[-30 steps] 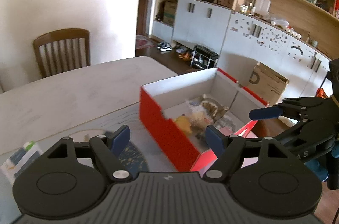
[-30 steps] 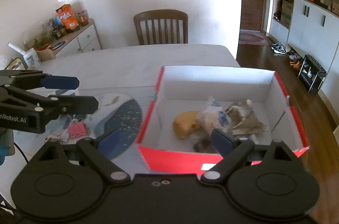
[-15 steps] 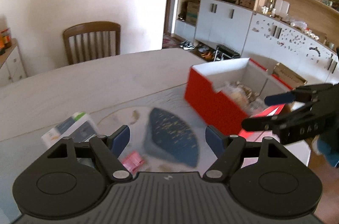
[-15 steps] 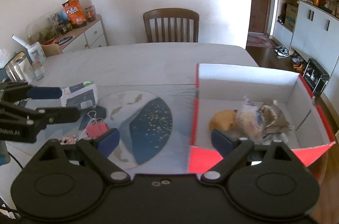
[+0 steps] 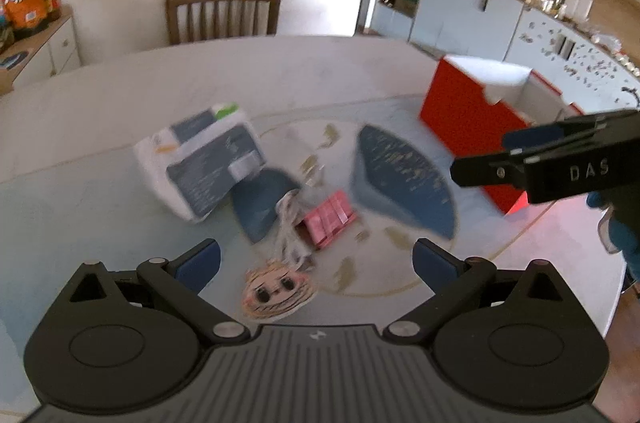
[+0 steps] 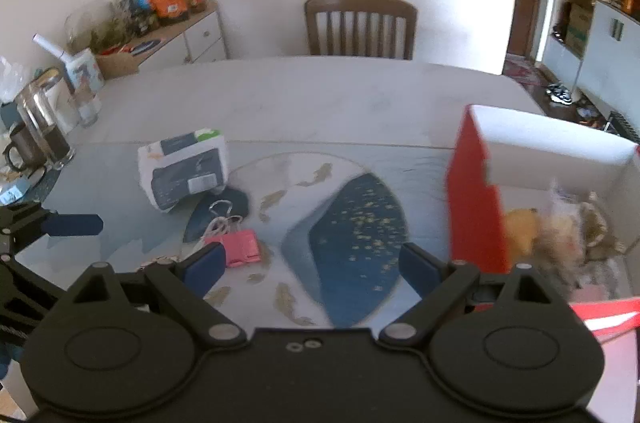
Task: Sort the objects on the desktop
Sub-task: 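Move left tool toward cartoon-face plush charm while right tool approaches pink binder clip, then close left gripper on cartoon charm while right gripper closes on pink binder clip, then carry charm with left tool while right tool carries binder clip into red box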
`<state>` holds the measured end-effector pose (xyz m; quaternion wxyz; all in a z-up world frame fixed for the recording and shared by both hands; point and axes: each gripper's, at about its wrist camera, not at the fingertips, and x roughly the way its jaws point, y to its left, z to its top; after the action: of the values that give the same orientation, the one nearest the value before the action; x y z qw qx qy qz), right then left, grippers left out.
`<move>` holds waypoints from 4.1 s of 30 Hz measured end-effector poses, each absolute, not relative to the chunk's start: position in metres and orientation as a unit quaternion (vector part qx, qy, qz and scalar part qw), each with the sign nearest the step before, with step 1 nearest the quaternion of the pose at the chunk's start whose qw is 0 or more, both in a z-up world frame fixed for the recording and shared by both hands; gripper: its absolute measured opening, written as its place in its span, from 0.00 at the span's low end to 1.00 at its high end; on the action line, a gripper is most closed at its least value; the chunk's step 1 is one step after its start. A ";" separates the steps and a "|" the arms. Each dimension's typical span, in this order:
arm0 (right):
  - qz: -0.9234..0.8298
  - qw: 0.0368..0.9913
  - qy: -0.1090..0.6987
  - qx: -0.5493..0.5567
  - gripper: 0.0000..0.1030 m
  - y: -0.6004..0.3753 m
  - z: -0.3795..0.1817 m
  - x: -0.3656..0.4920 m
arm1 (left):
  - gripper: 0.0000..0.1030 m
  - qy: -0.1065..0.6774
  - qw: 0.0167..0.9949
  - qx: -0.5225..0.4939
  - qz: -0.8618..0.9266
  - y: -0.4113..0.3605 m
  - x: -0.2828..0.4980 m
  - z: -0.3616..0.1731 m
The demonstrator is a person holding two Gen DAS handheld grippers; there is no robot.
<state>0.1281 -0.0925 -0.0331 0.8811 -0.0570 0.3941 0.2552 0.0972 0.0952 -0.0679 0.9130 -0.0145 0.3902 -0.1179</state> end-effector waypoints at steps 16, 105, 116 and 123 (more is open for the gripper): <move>0.278 0.851 0.435 -0.092 0.91 -0.025 -0.082 0.149 | 1.00 0.433 0.897 -0.030 -0.087 0.116 0.117 -0.110; 0.249 0.880 0.400 -0.049 0.48 -0.169 0.011 0.144 | 0.50 0.384 0.909 -0.047 -0.156 0.000 0.126 -0.007; 0.231 0.890 0.392 -0.034 0.48 -0.222 0.015 0.163 | 0.50 0.377 0.909 -0.031 -0.175 -0.057 0.147 0.000; 0.218 0.896 0.386 -0.029 0.48 -0.256 0.016 0.177 | 0.50 0.370 0.909 -0.017 -0.191 -0.094 0.160 0.002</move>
<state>0.1769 -0.2562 0.0156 0.8960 -0.0294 0.3860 0.2176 0.1604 -0.0942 0.0020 0.9090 -0.0167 0.3701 -0.1909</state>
